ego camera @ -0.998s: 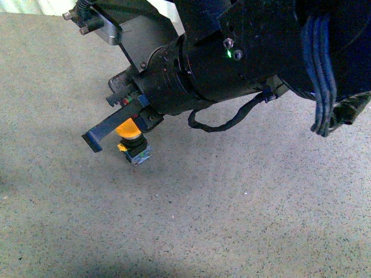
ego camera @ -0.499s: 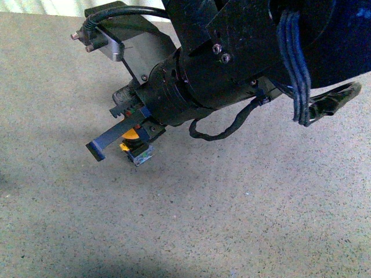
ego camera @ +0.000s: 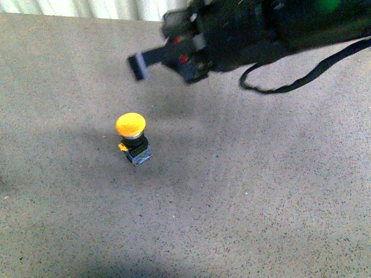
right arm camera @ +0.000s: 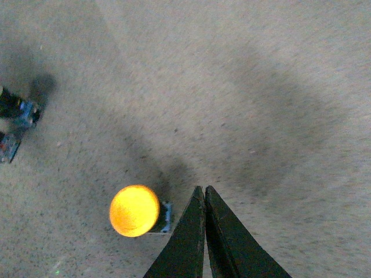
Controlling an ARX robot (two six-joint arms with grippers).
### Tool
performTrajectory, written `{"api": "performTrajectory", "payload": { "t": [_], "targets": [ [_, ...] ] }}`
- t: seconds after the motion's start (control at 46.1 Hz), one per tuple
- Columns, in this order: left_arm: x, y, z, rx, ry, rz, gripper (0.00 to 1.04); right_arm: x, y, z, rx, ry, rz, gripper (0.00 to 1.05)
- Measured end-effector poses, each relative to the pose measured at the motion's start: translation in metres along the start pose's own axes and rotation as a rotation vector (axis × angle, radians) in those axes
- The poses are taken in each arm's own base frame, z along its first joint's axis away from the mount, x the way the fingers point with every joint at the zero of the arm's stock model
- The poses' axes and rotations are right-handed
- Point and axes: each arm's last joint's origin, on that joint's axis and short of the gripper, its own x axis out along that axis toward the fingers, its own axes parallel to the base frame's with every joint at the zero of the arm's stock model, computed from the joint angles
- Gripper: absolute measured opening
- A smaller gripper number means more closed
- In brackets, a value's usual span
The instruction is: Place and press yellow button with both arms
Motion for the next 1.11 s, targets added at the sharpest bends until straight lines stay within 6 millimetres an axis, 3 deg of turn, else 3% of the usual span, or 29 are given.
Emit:
{"api": "performTrajectory", "payload": {
  "t": [0.13, 0.195, 0.239, 0.369, 0.412, 0.521, 0.629, 1.107],
  "targets": [
    [0.000, 0.000, 0.000, 0.000, 0.000, 0.000, 0.01, -0.041, -0.019, 0.002, 0.042, -0.050, -0.152, 0.03],
    [0.000, 0.000, 0.000, 0.000, 0.000, 0.000, 0.01, -0.061, -0.027, -0.008, 0.066, -0.054, -0.204, 0.17],
    [0.000, 0.000, 0.000, 0.000, 0.000, 0.000, 0.01, -0.064, -0.028, -0.012, 0.077, -0.082, -0.268, 0.21],
    [0.000, 0.000, 0.000, 0.000, 0.000, -0.002, 0.01, -0.077, -0.029, -0.032, 0.084, -0.361, -0.575, 0.02],
    [0.000, 0.000, 0.000, 0.000, 0.000, 0.000, 0.01, -0.086, -0.031, -0.041, 0.095, -0.430, -0.614, 0.01],
    [0.000, 0.000, 0.000, 0.000, 0.000, 0.001, 0.01, -0.117, -0.030, -0.053, 0.097, -0.540, -0.636, 0.01],
    [0.000, 0.000, 0.000, 0.000, 0.000, 0.000, 0.01, -0.137, -0.029, -0.074, 0.101, -0.532, -0.643, 0.01],
    [0.000, 0.000, 0.000, 0.000, 0.000, 0.000, 0.01, -0.182, -0.017, -0.127, 0.108, -0.514, -0.638, 0.01]
  ]
}}
